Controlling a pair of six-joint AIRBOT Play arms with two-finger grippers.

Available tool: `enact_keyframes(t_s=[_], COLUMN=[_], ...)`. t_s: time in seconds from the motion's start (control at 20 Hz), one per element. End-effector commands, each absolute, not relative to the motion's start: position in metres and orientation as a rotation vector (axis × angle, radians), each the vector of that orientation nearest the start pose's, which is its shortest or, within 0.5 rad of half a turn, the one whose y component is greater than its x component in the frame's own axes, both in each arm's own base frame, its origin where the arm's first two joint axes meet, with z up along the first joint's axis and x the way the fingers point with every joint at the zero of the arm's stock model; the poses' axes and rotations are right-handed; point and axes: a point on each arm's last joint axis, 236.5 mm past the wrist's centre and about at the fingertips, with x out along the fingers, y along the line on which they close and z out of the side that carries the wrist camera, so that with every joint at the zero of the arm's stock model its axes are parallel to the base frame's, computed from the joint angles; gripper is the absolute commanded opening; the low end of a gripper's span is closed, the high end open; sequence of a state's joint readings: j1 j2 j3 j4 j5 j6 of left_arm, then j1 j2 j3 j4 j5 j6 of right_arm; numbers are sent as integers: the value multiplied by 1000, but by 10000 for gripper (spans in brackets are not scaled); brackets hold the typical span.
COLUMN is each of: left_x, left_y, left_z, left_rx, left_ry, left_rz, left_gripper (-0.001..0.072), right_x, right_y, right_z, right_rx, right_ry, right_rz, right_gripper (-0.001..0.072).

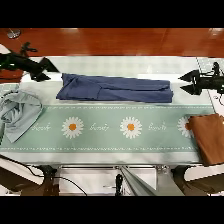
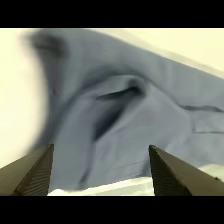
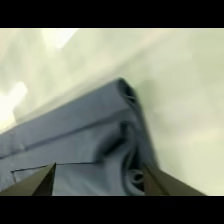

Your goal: Fold the shirts.

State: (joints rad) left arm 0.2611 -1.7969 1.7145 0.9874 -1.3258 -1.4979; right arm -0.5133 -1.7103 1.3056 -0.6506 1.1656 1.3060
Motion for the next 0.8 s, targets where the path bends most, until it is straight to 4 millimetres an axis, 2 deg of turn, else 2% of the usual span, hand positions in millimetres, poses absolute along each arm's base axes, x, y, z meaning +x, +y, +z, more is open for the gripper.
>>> enact_keyframes(t_s=[0.0,0.1,0.15,0.3,0.45,0.55,0.6,0.65,0.7,0.75], left_x=[501,498,490,456,442,440,439,438,436,436], left_y=[32,9,-10,-67,-105,-124,-131,-136,-140,-141], left_z=[50,77,84,80,66,58,55,52,50,50], left_rx=[-534,-498,-460,-387,-353,-335,-328,-323,-319,-316], left_ry=[1103,990,966,1002,1052,1071,1080,1089,1096,1098], left_rz=[-107,-117,-151,-258,-329,-362,-374,-383,-390,-394], left_gripper=[701,701,701,701,701,701,700,696,607,286], right_x=[438,439,439,443,447,447,447,445,442,435], right_y=[-79,-65,-55,-21,10,23,25,26,23,15], right_z=[-70,-85,-92,-106,-107,-104,-98,-87,-75,-62], right_rx=[991,996,996,966,915,894,884,860,820,753], right_ry=[1247,1289,1312,1363,1384,1392,1386,1376,1369,1367], right_rz=[62,80,94,144,193,221,236,258,270,258], right_gripper=[624,624,624,623,601,174,82,22,21,20])
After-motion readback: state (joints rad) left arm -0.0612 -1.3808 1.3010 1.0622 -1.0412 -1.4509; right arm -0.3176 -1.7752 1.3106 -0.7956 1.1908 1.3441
